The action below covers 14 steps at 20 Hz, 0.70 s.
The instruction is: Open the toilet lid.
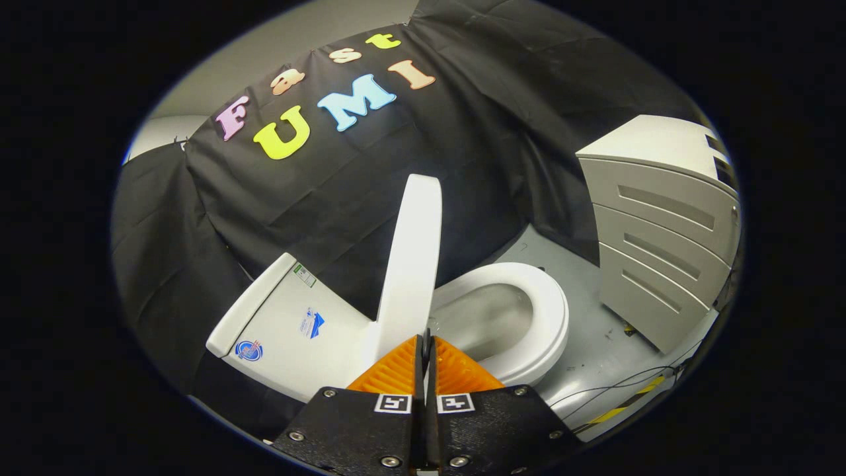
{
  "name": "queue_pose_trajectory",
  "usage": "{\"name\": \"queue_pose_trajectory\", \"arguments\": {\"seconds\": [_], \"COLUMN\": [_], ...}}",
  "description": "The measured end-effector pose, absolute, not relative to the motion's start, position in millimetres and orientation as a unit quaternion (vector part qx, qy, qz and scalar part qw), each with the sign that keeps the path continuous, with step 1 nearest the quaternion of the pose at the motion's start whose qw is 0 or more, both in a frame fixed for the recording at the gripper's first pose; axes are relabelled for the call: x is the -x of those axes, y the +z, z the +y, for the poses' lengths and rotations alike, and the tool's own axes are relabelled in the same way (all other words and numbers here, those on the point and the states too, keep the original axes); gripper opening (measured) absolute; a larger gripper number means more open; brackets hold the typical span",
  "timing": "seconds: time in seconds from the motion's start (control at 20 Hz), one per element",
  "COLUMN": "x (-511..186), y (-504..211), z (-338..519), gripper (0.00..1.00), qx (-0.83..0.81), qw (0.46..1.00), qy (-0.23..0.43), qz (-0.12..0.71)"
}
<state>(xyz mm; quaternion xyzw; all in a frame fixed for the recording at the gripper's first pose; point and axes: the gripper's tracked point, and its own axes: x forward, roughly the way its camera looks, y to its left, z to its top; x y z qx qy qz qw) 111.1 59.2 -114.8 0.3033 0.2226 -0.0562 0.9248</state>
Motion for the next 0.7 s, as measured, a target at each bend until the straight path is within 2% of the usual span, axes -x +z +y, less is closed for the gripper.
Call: {"name": "queue_pose_trajectory", "arguments": {"seconds": [0.7], "x": [-118.6], "y": [-87.4], "z": [88.8], "gripper": [0.00], "qx": [-0.207], "qw": [0.952], "qy": [-0.055], "qz": [0.220]}}
